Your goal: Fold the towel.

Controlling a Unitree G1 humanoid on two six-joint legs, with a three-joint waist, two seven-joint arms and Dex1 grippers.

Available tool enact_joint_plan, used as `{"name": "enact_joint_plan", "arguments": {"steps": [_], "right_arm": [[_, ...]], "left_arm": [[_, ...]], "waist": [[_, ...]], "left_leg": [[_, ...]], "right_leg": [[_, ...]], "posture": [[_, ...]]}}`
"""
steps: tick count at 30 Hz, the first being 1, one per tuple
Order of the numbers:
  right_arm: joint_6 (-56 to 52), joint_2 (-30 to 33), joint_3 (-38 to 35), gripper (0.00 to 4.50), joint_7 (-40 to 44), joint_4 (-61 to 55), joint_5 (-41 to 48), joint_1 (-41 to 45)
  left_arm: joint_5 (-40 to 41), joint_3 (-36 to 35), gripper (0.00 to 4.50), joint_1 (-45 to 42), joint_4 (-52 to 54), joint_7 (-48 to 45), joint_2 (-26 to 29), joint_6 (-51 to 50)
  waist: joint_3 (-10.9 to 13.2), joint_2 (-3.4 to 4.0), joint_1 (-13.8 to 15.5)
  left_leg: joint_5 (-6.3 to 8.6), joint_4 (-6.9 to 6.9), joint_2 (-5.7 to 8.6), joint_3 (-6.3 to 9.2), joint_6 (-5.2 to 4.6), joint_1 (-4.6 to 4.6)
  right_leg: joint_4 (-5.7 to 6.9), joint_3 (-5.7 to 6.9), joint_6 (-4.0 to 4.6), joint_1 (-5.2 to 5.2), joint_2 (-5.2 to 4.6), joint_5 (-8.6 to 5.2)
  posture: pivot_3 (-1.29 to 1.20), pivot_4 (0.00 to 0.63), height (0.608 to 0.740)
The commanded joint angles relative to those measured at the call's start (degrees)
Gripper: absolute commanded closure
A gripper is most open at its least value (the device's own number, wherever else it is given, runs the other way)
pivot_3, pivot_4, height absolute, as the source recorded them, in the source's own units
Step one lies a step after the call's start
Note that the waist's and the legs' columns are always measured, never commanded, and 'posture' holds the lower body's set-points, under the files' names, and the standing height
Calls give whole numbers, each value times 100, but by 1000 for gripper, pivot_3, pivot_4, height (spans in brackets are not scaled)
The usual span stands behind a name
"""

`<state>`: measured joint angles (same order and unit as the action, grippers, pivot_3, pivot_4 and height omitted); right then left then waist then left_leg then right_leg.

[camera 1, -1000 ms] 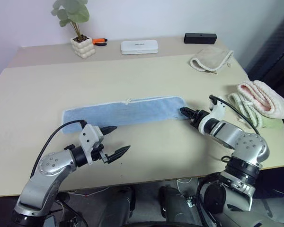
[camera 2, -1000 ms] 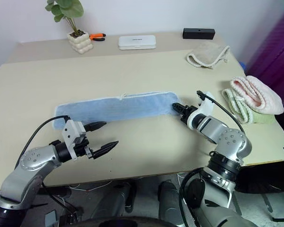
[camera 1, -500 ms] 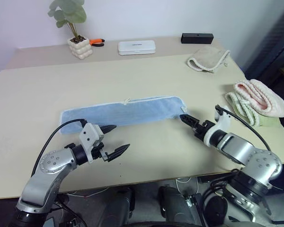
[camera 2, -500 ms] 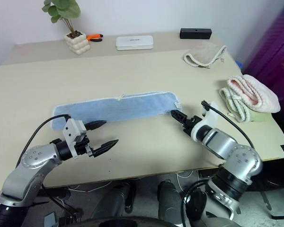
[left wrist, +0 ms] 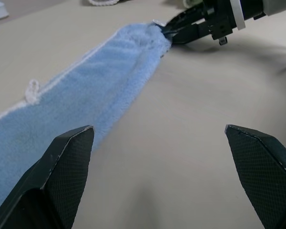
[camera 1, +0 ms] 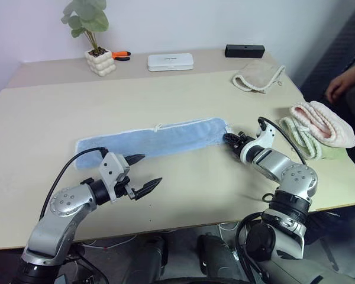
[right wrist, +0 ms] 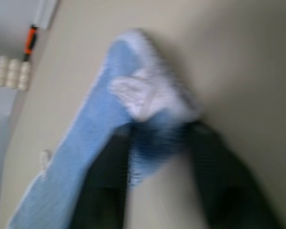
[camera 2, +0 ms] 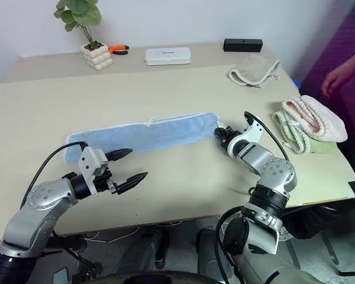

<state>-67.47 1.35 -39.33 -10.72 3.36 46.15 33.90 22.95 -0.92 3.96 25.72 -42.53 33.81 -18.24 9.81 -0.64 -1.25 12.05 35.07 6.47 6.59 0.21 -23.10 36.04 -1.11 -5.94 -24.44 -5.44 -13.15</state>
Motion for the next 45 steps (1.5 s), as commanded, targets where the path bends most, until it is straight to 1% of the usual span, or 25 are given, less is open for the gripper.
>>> {"name": "enact_joint_plan", "arguments": {"steps": [1, 5, 11, 14, 18, 20, 21, 22, 24, 25, 26, 28, 32, 36, 42, 45], "right_arm": [[25, 39, 121, 4472, -40, -18, 56, -58], [-96, 202, 46, 4472, -130, -410, 214, -160], [-555, 700, -390, 4472, -375, -1038, 714, -381], [-784, 897, -413, 4472, -376, -1202, 917, -450], [-925, 994, -299, 4472, -362, -1295, 1002, -506], [-961, 975, -283, 3961, -374, -1309, 1056, -510], [-975, 959, -302, 3621, -403, -1306, 1083, -506], [-980, 951, -322, 3178, -443, -1291, 1098, -497], [-1031, 949, -358, 2126, -587, -1279, 1079, -494], [-1057, 947, -375, 1698, -660, -1274, 1069, -494], [-1097, 935, -407, 1103, -737, -1263, 1079, -491], [-1217, 896, -488, 89, -880, -1241, 1127, -498], [-1343, 828, -584, 89, -1163, -1287, 1168, -560], [-1223, 782, -571, 89, -1246, -1158, 1144, -538], [-244, 853, -41, 89, -795, -85, 592, -207], [94, 921, 141, 900, -600, 296, 417, -37]], "left_arm": [[-33, -48, 0, -4, 245, 49, 14, 45], [-20, -10, 0, -60, 237, 61, 6, 25], [21, 9, 0, -161, 260, 66, 14, -72], [31, 93, 0, -294, 297, 91, -15, -190], [77, 161, 0, -512, 331, 139, -37, -376], [103, 167, 0, -587, 360, 155, -26, -461], [112, 161, 0, -600, 376, 158, -20, -488], [124, 151, 0, -613, 397, 164, -17, -522], [153, 138, 0, -634, 497, 204, -15, -636], [160, 138, 0, -640, 544, 225, -16, -684], [166, 142, 0, -643, 596, 249, -21, -735], [175, 156, 0, -651, 679, 300, -31, -829], [228, 125, 0, -667, 746, 345, -13, -943], [227, 87, 0, -648, 695, 289, 5, -912], [151, 105, 0, -622, 540, 149, 4, -711], [109, 124, 0, -619, 507, 138, -10, -665]], "waist": [[-4, -6, 14], [-1, -1, 42], [8, 13, 65], [11, 17, 43], [12, 19, 25], [12, 20, 31], [12, 20, 37], [13, 20, 43], [13, 20, 45], [13, 20, 46], [13, 20, 47], [13, 20, 52], [12, 19, 60], [12, 19, 60], [5, 11, 24], [5, 11, 24]], "left_leg": [[0, 1, -1, 2, 0, 0], [0, 3, 2, 0, 0, -3], [1, 2, 6, 2, -1, -20], [1, 2, 5, 2, -2, -21], [1, 0, 0, 1, -2, -20], [1, 0, 0, 1, -2, -21], [1, 1, 1, 1, -2, -21], [1, 1, 1, 1, -2, -21], [1, 2, 1, 1, -2, -22], [1, 2, 1, 1, -2, -22], [1, 2, 1, 1, -2, -23], [1, 2, 1, 1, -2, -23], [1, 2, 1, 3, -3, -23], [1, 2, 1, 3, -3, -23], [2, 3, -5, 3, -4, -16], [2, 2, -8, 2, -4, -16]], "right_leg": [[0, 1, 0, 2, 1, 0], [-4, 0, 0, 2, -1, 0], [-10, 2, -1, -9, -7, -1], [-10, 2, 0, -10, -6, -1], [-10, 2, -1, -11, -3, -1], [-10, 3, -1, -11, -3, -1], [-11, 3, -1, -11, -3, -1], [-11, 3, -1, -11, -3, -1], [-11, 3, -1, -11, -3, -1], [-12, 3, -1, -10, -3, -1], [-12, 3, -2, -11, -3, -1], [-13, 3, -1, -10, -4, -1], [-20, 5, 0, -7, -4, -1], [-23, 6, 0, -5, -3, -1], [-52, 8, 7, 16, 8, 4], [-58, 9, 8, 17, 16, 7]], "posture": [[0, 150, 740], [0, 150, 740], [0, 150, 740], [0, 150, 740], [0, 150, 740], [0, 150, 740], [0, 150, 740], [0, 150, 740], [0, 150, 740], [0, 150, 740], [0, 150, 740], [0, 150, 740], [0, 150, 740], [0, 150, 740], [0, 150, 740], [0, 150, 740]]}}
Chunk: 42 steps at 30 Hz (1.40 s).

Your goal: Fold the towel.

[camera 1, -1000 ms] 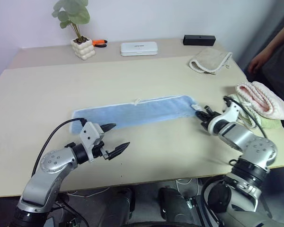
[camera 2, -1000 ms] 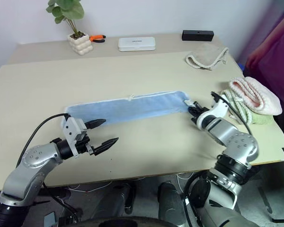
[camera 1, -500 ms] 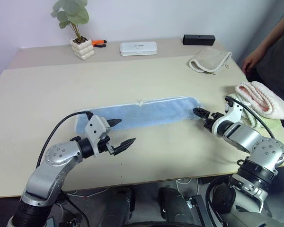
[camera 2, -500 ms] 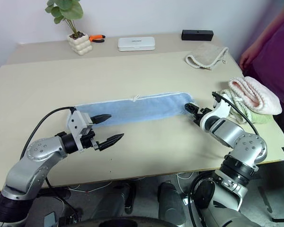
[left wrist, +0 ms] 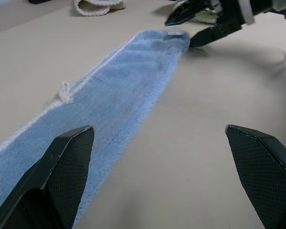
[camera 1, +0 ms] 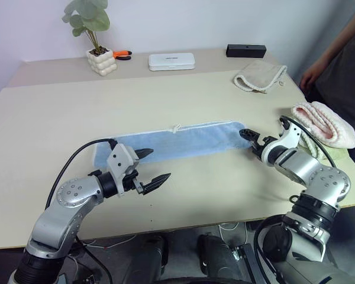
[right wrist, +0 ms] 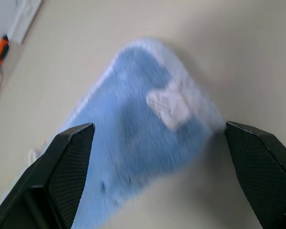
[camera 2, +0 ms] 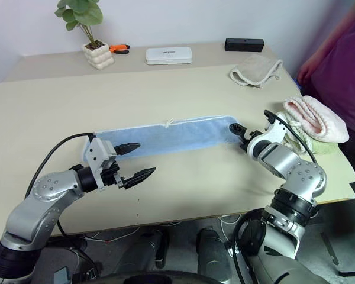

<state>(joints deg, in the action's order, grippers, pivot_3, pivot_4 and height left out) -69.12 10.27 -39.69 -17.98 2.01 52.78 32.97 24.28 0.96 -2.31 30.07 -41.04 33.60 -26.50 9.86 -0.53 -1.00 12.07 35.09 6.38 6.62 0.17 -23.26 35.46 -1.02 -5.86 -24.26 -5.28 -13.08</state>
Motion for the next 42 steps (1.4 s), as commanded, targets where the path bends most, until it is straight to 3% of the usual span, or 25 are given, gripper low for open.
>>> {"name": "enact_joint_plan", "arguments": {"steps": [1, 7, 12, 19, 23, 27, 30, 34, 40, 42], "right_arm": [[323, 42, 205, 1366, 171, 499, -270, 88], [289, 138, 231, 4443, 286, 435, -218, 102], [195, 514, 316, 4443, 509, 34, -244, 36], [334, 2252, 1257, 4443, 1963, -829, -638, -160], [693, 2952, 2005, 4443, 2890, -1235, -959, -130], [1179, 3313, 3480, 4443, 3994, -2065, -1394, 91], [1553, 3229, 4646, 4443, 4473, -2381, -1942, 177], [2003, 2698, 5536, 4443, 4549, -2050, -2649, 282], [2285, 2261, 5865, 4443, 4847, -1652, -3094, 229], [2295, 2251, 5832, 3872, 4967, -1635, -3151, 200]], "left_arm": [[-31, -63, 0, 12, 85, -2, 10, 158], [33, -117, 0, 37, 270, 141, 35, -9], [97, -108, 0, -75, 403, 260, 43, -217], [123, -110, 0, -231, 378, 267, 47, -386], [92, -141, 0, -276, 241, 210, 59, -356], [23, -199, 0, -188, 67, 95, 97, -173], [-47, -194, 0, -31, -14, 44, 91, 27], [-117, -169, 0, 154, -79, 37, 61, 241], [-137, -234, 0, 272, 19, 152, 39, 234], [-130, -248, 0, 298, 65, 183, 59, 207]], "waist": [[0, 0, -3], [6, 10, -10], [14, 19, 20], [31, 41, 38], [33, 41, -4], [35, 40, -1], [37, 36, 22], [40, 26, 62], [41, 25, 108], [41, 25, 130]], "left_leg": [[0, 0, 0, 0, 0, 0], [1, -4, -7, -2, -2, -3], [1, -5, -7, -2, -2, -8], [5, -1, 3, -4, -10, -17], [6, -3, -6, -10, -11, -16], [7, -3, -10, -11, -10, -16], [8, -4, -10, -10, -9, -17], [9, 1, -4, -4, -8, -27], [9, 2, 5, -4, -8, -30], [9, 1, 5, -3, -7, -30]], "right_leg": [[0, 0, 0, 0, 5, 0], [-1, -5, 0, -8, 4, 1], [-3, -4, -1, -11, 6, 2], [-16, -1, -3, -11, -8, 1], [-15, 0, -4, -12, -5, 1], [-15, -1, -4, -15, -4, 1], [-18, 0, -4, -15, -6, 1], [-25, 1, -3, -17, -13, 1], [-25, 1, -7, -22, -18, 4], [-25, 1, -8, -23, -17, 5]], "posture": [[0, 150, 740], [0, 150, 740], [0, 150, 740], [0, 150, 740], [0, 150, 740], [0, 150, 740], [0, 150, 740], [0, 150, 740], [0, 150, 740], [0, 150, 740]]}}
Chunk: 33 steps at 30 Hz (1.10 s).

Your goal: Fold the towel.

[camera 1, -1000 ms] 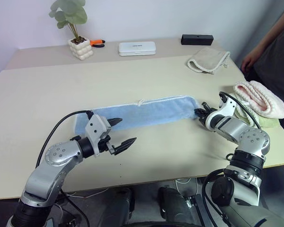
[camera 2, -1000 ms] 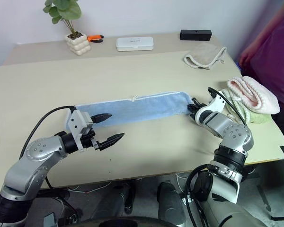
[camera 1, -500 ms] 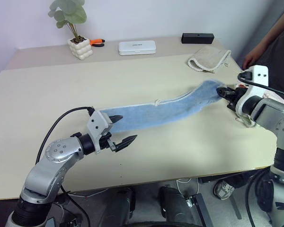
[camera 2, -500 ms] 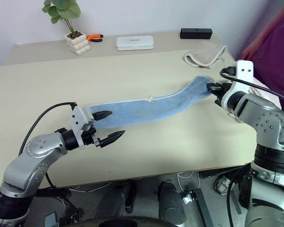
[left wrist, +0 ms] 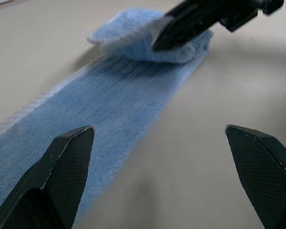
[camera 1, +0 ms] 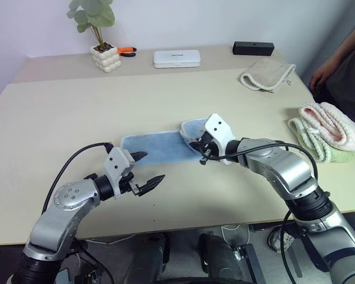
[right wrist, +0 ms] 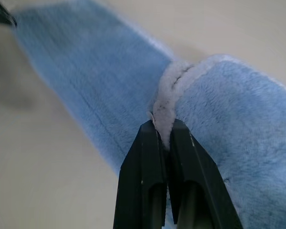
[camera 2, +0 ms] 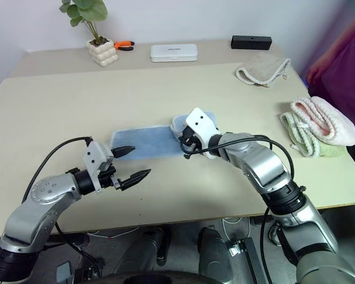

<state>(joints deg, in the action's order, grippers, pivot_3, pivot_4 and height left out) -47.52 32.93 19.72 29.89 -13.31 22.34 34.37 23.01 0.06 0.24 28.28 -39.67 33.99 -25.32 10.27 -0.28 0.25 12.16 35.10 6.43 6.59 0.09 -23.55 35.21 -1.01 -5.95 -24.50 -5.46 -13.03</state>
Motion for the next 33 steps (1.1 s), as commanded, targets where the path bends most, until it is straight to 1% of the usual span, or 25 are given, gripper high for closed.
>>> {"name": "enact_joint_plan", "arguments": {"steps": [1, 3, 5, 8, 9, 10, 11, 12, 13, 15, 17, 21, 24, 26, 28, 30, 31, 32, 33], "right_arm": [[159, 28, -174, 3610, 272, -114, -109, 41], [269, 136, -349, 2702, 471, -199, -95, -17], [452, 291, -754, 1707, 760, -368, 99, -145], [423, 184, -1361, 1707, 889, -299, 472, -156], [362, 74, -1531, 1959, 786, -102, 506, -76], [351, -3, -1619, 2387, 682, 76, 460, -12], [483, -27, -1552, 2671, 617, 283, 259, 39], [661, -36, -1432, 3126, 600, 463, 35, 67], [855, -99, -1310, 3697, 613, 678, -136, 82], [1224, -252, -1089, 4448, 643, 1102, -438, 94], [1758, -382, -749, 4448, 701, 1570, -874, 64], [2340, -597, -310, 4448, 902, 2227, -1341, -106], [2562, -667, -333, 4448, 935, 2321, -1474, -175], [2642, -701, -568, 4448, 915, 2278, -1411, -69], [2729, -695, -911, 3955, 956, 2136, -1216, 142], [2923, -606, -1058, 3254, 1127, 1935, -1164, 262], [3070, -532, -1068, 2555, 1266, 1797, -1179, 293], [3200, -462, -1056, 2196, 1406, 1668, -1201, 310], [3284, -420, -1052, 1712, 1503, 1589, -1216, 319]], "left_arm": [[13, -171, 0, 60, 295, 72, 27, 60], [54, -198, 0, 65, 411, 131, 35, -27], [132, -271, 0, 57, 606, 243, 46, -208], [256, -380, 0, 52, 851, 394, 48, -471], [299, -412, 0, 60, 902, 448, 35, -540], [326, -433, 0, 65, 931, 489, 20, -588], [350, -443, 0, 69, 941, 529, -12, -616], [379, -446, 0, 73, 945, 567, -48, -640], [404, -443, 0, 74, 931, 616, -96, -657], [449, -456, 0, 96, 892, 710, -216, -686], [507, -497, 0, 164, 849, 811, -358, -693], [462, -569, 0, 408, 798, 930, -537, -564], [466, -701, 0, 634, 858, 1038, -621, -528], [592, -871, 0, 823, 996, 1169, -723, -605], [908, -1150, 0, 1075, 1140, 1462, -966, -827], [1259, -1411, 0, 1250, 1169, 1859, -1249, -1144], [1476, -1539, 0, 1327, 1156, 2133, -1427, -1377], [1736, -1628, 0, 1398, 1148, 2369, -1595, -1611], [1939, -1691, 0, 1437, 1156, 2543, -1699, -1792]], "waist": [[0, 0, 7], [0, 0, 11], [0, 0, 41], [1, -1, 49], [1, -2, 45], [1, -2, 29], [1, -2, 19], [1, -2, 10], [0, -2, 17], [0, -2, 16], [0, -2, 9], [0, -2, 7], [-1, -3, 19], [-1, -3, 17], [-1, -3, 14], [-1, -2, 15], [-1, -2, 19], [-1, -2, 26], [-1, -3, 30]], "left_leg": [[0, -1, -1, 0, 0, 0], [0, -1, -2, 0, 0, 0], [0, 0, -1, 0, 0, 0], [1, 2, 0, -1, 0, 0], [0, 2, 0, -1, 0, 1], [0, 2, -2, 0, 0, 2], [1, 0, -3, -1, 0, 4], [0, 0, -5, -1, 0, 5], [0, 0, -5, -2, 1, 7], [0, -1, -5, -2, 1, 7], [0, -2, -5, -4, 2, 7], [-1, -1, -5, -4, 3, 7], [-1, 1, -2, -4, 3, 7], [-1, 3, -4, -4, 4, 9], [-1, 2, -5, -4, 4, 10], [0, 1, -5, -4, 4, 9], [0, 2, -5, -4, 4, 9], [0, 2, -6, -3, 5, 9], [0, 3, -7, -2, 5, 9]], "right_leg": [[0, 0, 0, -1, 1, 0], [1, 0, 0, -1, 2, 0], [1, 0, 0, -1, 1, 0], [0, 1, -2, 3, 0, 1], [0, 1, -2, 3, 1, 1], [1, 1, -2, 3, 3, 1], [2, 0, -2, 3, 4, 1], [4, 0, -2, 3, 6, 2], [5, 0, -2, 3, 6, 1], [4, 0, -2, 3, 7, 1], [4, -1, -5, 3, 8, 4], [6, -2, -14, 2, 11, 9], [6, -4, -15, 3, 16, 10], [6, -4, -12, 5, 20, 10], [8, -6, -9, 4, 20, 9], [7, -7, -9, 3, 20, 9], [7, -7, -11, 3, 21, 10], [8, -6, -12, 3, 21, 10], [8, -5, -13, 4, 23, 10]], "posture": [[0, 150, 740], [0, 150, 740], [0, 150, 740], [0, 150, 740], [0, 150, 740], [0, 150, 740], [0, 150, 740], [0, 150, 740], [0, 150, 740], [0, 150, 740], [0, 150, 740], [0, 150, 740], [0, 150, 740], [0, 150, 740], [0, 150, 740], [0, 150, 740], [0, 150, 740], [0, 150, 740], [0, 150, 740]]}}
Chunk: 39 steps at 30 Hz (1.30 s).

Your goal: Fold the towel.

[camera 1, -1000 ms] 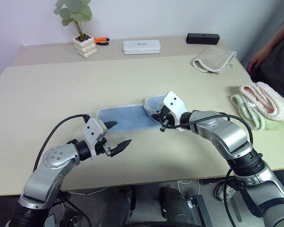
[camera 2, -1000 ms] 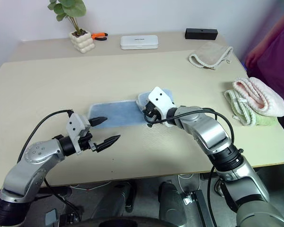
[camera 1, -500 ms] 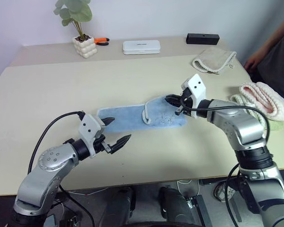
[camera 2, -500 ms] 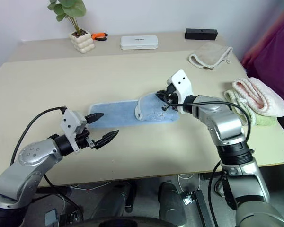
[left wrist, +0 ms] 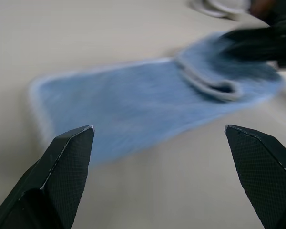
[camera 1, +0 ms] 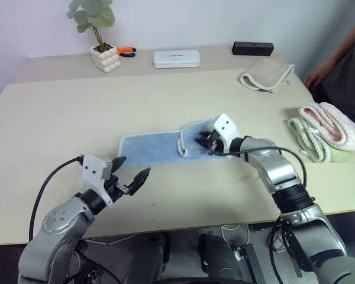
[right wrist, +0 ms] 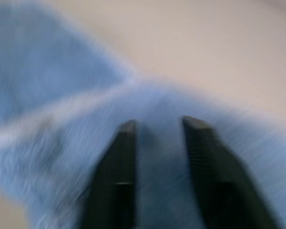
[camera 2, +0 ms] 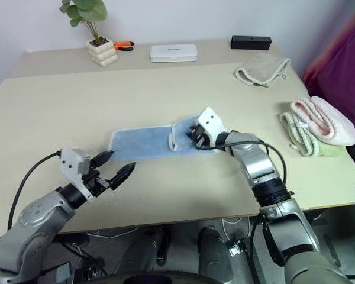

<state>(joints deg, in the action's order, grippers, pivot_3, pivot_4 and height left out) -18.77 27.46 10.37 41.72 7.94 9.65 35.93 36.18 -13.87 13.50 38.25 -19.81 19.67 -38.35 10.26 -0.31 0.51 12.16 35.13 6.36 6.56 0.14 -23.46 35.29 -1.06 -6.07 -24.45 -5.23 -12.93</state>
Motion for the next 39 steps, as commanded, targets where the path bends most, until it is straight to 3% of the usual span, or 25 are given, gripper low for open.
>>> {"name": "enact_joint_plan", "arguments": {"steps": [1, 3, 7, 15, 19, 25, 28, 32, 35, 39], "right_arm": [[475, 179, -91, 1250, 461, -675, 72, 154], [504, 247, -13, 269, 727, -981, 140, 98], [675, 249, 186, 269, 1034, -1308, 91, -122], [686, 42, 302, 269, 961, -1577, -7, -303], [654, 44, 284, 219, 937, -1663, -68, -359], [557, 95, 277, 219, 869, -1895, -112, -539], [450, 110, 251, 219, 836, -2041, -119, -625], [334, 237, 177, 219, 840, -2180, -121, -757], [327, 318, 158, 219, 839, -2155, -122, -791], [381, 317, 166, 219, 842, -2035, -146, -781]], "left_arm": [[931, -339, 0, 181, 193, 707, -439, -627], [1792, -504, 0, 215, 138, 1359, -941, -886], [3148, -894, 0, -264, -525, 2974, -1748, -953], [4176, -944, 0, -1346, -1634, 4236, -1883, -719], [4150, -869, 1214, -1547, -1971, 4294, -1716, -631], [4039, -855, 4390, -1671, -2057, 4102, -1487, -434], [3770, -995, 4452, -1605, -1870, 3714, -1259, -120], [3915, -1747, 4452, -1518, -1463, 3280, -676, 374], [3778, -2078, 4452, -1469, -1306, 2872, 56, 438], [3597, -2009, 4452, -1499, -1060, 2278, 905, 319]], "waist": [[-3, -7, 6], [-3, -7, 7], [-7, -14, 39], [-11, -15, 32], [-14, -17, 45], [-16, -15, 40], [-15, -17, 10], [-14, -22, 5], [-14, -22, 12], [-16, -25, 37]], "left_leg": [[1, 0, 1, 0, 0, 0], [3, 2, -2, 1, 3, 0], [2, 13, -3, 7, 3, 1], [0, 15, 0, 7, 8, 9], [0, 15, 2, 6, 8, 10], [0, 15, 2, 6, 8, 10], [-1, 13, 0, 6, 9, 10], [6, 10, -17, 1, 22, 9], [9, 9, -23, 1, 27, 9], [9, 11, -19, 0, 26, 9]], "right_leg": [[1, 0, -1, 0, -1, -1], [-2, 1, -2, 3, -1, 0], [2, 6, -3, 9, -8, 0], [8, 8, -1, 17, 2, 1], [6, 6, -1, 18, 2, 1], [6, 5, 1, 17, 2, 0], [7, 3, 10, 15, 5, -5], [7, -4, 18, 5, 19, -5], [8, -4, 22, 2, 19, -6], [3, -4, 24, 8, 20, -6]], "posture": [[0, 150, 740], [0, 150, 740], [0, 150, 740], [0, 150, 740], [0, 150, 740], [0, 150, 740], [0, 150, 740], [0, 150, 740], [0, 150, 740], [0, 150, 740]]}}
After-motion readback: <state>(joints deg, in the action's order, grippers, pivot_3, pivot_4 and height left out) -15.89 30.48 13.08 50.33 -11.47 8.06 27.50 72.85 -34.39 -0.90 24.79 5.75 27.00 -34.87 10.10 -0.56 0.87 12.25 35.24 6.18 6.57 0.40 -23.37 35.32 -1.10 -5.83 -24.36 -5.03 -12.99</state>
